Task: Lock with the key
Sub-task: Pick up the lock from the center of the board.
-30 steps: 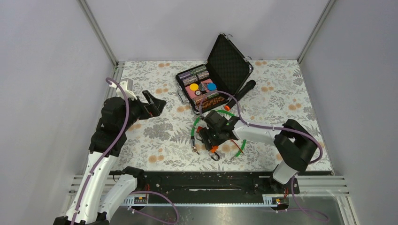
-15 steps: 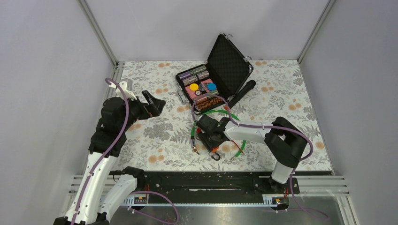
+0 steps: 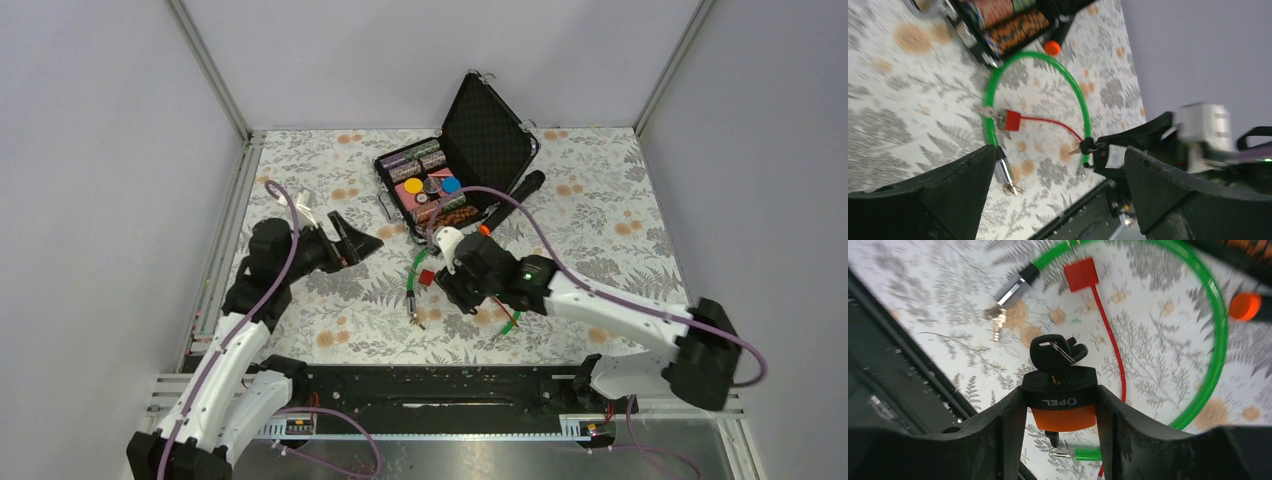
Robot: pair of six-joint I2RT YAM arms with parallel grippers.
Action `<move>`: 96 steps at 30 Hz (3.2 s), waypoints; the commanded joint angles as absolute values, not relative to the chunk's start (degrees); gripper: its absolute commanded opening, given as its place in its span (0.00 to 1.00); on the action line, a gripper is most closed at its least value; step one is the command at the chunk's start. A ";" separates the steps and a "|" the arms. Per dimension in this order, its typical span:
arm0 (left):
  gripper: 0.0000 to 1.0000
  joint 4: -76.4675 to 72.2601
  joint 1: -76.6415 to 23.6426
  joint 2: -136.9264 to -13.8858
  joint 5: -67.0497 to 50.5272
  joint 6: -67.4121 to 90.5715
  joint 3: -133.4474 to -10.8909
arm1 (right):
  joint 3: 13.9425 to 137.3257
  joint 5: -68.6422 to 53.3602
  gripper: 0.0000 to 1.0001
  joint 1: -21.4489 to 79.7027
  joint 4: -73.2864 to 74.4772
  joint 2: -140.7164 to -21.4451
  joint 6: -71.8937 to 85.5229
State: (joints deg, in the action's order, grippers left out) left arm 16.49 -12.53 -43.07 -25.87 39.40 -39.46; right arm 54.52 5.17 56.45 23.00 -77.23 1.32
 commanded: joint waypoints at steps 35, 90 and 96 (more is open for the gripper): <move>0.66 -22.08 -40.26 -67.48 -41.64 51.34 -32.25 | 57.82 -4.45 0.29 63.20 19.15 -67.89 -20.48; 0.00 -10.97 -33.51 -52.63 -45.70 61.25 -43.73 | 36.59 -21.32 0.58 52.65 -13.46 -46.76 -5.45; 0.00 -11.93 -33.42 -51.71 -46.17 61.98 -43.25 | 37.32 -22.61 0.55 52.65 -12.77 -47.85 -5.57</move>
State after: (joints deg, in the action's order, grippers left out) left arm -6.15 -33.71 -53.52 -43.88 60.27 -41.25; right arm 35.73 -20.12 52.86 -10.00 -47.40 -4.47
